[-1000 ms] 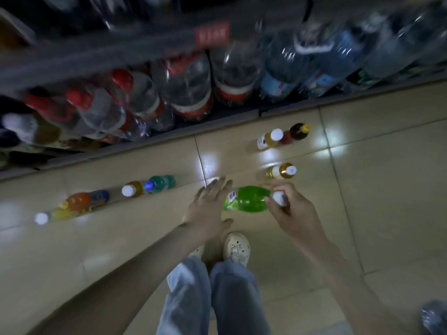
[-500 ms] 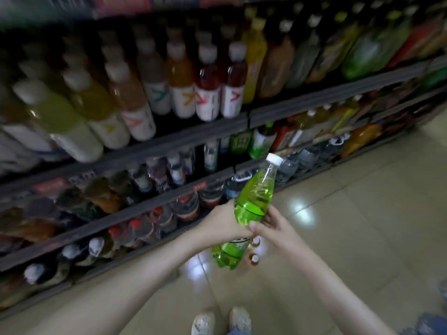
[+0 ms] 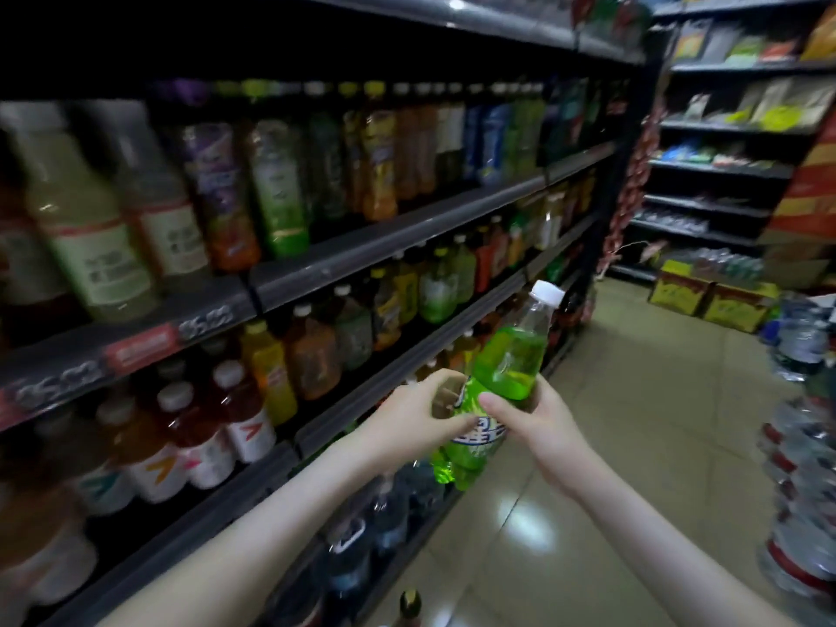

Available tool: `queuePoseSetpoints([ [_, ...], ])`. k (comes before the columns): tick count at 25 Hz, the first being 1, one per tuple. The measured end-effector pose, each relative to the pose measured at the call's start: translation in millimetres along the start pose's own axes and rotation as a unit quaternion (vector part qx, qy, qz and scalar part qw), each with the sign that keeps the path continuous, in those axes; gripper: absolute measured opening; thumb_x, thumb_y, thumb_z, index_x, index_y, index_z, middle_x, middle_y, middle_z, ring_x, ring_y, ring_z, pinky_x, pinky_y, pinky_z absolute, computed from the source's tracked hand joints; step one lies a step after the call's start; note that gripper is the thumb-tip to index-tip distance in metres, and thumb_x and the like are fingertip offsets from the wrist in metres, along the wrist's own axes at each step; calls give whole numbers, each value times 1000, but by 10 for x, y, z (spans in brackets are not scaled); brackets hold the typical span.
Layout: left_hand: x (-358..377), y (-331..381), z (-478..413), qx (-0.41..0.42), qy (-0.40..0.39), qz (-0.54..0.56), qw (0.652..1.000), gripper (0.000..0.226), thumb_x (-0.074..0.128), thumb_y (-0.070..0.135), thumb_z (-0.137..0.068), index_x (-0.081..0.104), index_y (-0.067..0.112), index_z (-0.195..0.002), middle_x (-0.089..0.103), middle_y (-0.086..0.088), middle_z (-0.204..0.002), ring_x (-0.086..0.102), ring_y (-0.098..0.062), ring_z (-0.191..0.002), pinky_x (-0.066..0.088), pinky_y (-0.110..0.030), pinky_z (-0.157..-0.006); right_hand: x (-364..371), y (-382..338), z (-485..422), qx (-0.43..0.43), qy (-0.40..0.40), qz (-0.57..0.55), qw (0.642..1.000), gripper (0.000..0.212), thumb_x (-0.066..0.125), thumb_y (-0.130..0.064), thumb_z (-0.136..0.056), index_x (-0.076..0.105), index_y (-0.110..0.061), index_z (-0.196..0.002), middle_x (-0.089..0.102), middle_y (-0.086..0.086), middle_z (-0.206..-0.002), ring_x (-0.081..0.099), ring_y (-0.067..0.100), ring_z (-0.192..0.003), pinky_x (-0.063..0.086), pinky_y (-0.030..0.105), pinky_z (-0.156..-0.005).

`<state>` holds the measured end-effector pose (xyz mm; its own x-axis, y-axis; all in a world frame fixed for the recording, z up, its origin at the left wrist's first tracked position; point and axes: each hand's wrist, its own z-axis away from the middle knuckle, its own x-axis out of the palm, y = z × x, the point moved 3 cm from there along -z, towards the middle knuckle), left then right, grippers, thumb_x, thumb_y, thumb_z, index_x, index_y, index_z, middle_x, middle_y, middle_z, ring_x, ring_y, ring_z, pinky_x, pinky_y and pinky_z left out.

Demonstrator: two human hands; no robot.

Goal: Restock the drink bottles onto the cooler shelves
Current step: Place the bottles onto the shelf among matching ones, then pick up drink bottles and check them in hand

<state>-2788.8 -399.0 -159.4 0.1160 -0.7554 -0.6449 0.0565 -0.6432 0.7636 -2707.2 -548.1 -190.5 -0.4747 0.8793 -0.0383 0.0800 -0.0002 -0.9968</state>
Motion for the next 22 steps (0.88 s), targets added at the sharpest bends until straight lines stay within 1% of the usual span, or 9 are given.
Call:
queuePoseSetpoints([
  [2,90,237,-586,17,25,13,999,27,64,34,-86,56,36,-112,67,11,-105,63,-1,-88,48,-14,-81,-583,-133,-438,-24,44,22,999,69,81,-58,-49,64,-25,-107,73,-3,-105,67,17,-101,49,50,-97],
  [4,211,499,-1188,35,50,19,998,22,61,32,-88,57,38,-108,67,13,-101,66,-4,-84,48,-13,-76,-1159,-266,-899,-40,80,27,996,76,83,-62,-45,64,-23,-107,73,-4,-103,68,16,-100,49,50,-96],
  [5,289,626,-1515,44,63,22,997,21,60,31,-88,58,39,-108,67,13,-101,65,-2,-84,49,-15,-78,-1443,-326,-1138,-51,85,23,995,74,85,-60,-47,64,-22,-106,73,-4,-103,68,16,-99,50,49,-96],
  [9,628,1145,-2868,57,131,18,990,25,57,31,-89,57,38,-112,66,15,-101,62,-3,-90,52,-26,-79,-2537,-544,-2171,-98,90,33,990,33,80,-25,-73,61,-24,-100,71,-6,-98,67,11,-94,51,43,-95],
  [11,743,1337,-3445,51,169,3,984,28,56,31,-90,56,34,-118,65,11,-108,61,-4,-94,49,-24,-82,-2976,-598,-2703,-111,94,27,989,31,79,-25,-73,60,-26,-98,70,-8,-97,66,9,-92,51,41,-93],
  [13,808,1446,-3925,56,204,-82,974,35,53,34,-92,51,32,-127,60,9,-118,59,-7,-100,46,-24,-87,-3282,-590,-3228,-121,97,-9,988,46,81,-37,-62,60,-24,-100,72,-4,-99,68,15,-96,51,47,-94],
  [15,806,1473,-4388,66,241,-188,950,42,50,37,-93,44,32,-134,52,10,-126,55,-12,-109,46,-26,-86,-3507,-528,-3790,-127,102,-56,985,55,79,-40,-56,60,-21,-104,73,-1,-101,68,19,-98,51,50,-94],
  [19,585,1340,-5610,83,351,-245,900,47,53,34,-92,44,26,-137,44,4,-135,51,-18,-117,49,-31,-86,-3816,-357,-5046,-156,101,-92,978,38,77,-25,-72,60,-18,-106,73,-3,-99,69,16,-94,51,50,-94],
  [22,448,1319,-6565,76,386,-257,882,47,56,30,-91,47,22,-137,45,-1,-134,51,-22,-117,51,-36,-83,-4013,-412,-5888,-174,100,-94,975,31,76,-18,-78,59,-17,-104,73,-2,-95,70,16,-86,53,51,-89],
])
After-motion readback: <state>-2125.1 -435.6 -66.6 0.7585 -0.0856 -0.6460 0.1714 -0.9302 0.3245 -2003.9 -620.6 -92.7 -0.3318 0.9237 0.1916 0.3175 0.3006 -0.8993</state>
